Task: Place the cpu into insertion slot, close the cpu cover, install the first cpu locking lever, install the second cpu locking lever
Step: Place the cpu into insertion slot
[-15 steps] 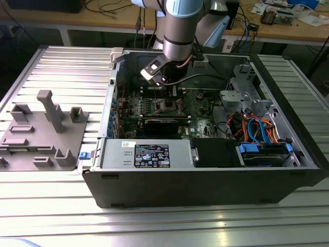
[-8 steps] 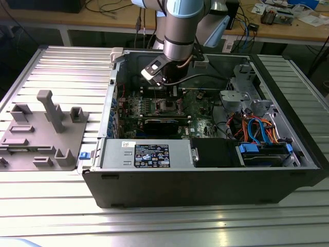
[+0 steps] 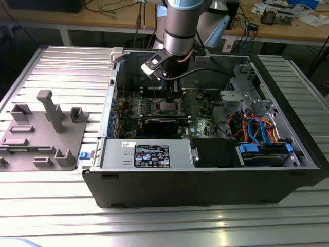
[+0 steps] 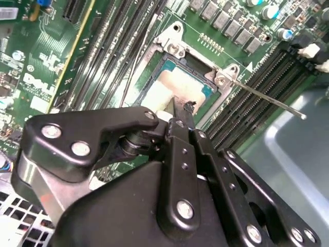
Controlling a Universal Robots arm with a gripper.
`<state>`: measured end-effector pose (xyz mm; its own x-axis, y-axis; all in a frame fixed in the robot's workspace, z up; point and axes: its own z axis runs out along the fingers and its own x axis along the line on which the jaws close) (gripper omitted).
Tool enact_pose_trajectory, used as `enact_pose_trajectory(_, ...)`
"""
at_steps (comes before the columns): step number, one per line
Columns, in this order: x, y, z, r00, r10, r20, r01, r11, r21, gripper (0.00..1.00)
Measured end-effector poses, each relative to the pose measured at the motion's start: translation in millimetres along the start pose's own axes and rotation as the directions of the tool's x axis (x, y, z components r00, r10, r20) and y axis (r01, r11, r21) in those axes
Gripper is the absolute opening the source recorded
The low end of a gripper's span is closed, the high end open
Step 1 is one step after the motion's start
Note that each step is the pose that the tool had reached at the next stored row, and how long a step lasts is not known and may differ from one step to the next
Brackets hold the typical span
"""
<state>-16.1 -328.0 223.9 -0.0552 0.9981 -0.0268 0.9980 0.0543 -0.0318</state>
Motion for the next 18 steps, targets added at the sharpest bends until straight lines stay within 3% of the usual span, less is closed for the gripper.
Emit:
enact_pose_trajectory(5,-0.1,-0.2,-6.0,1.0,0.0,-0.0001,0.0,1.0,-0.0001,0.11)
enact_pose_trajectory(18,-0.8,-1.0,-30.5,1.0,0.0,-0.0001,0.0,1.0,-0.0001,0.11)
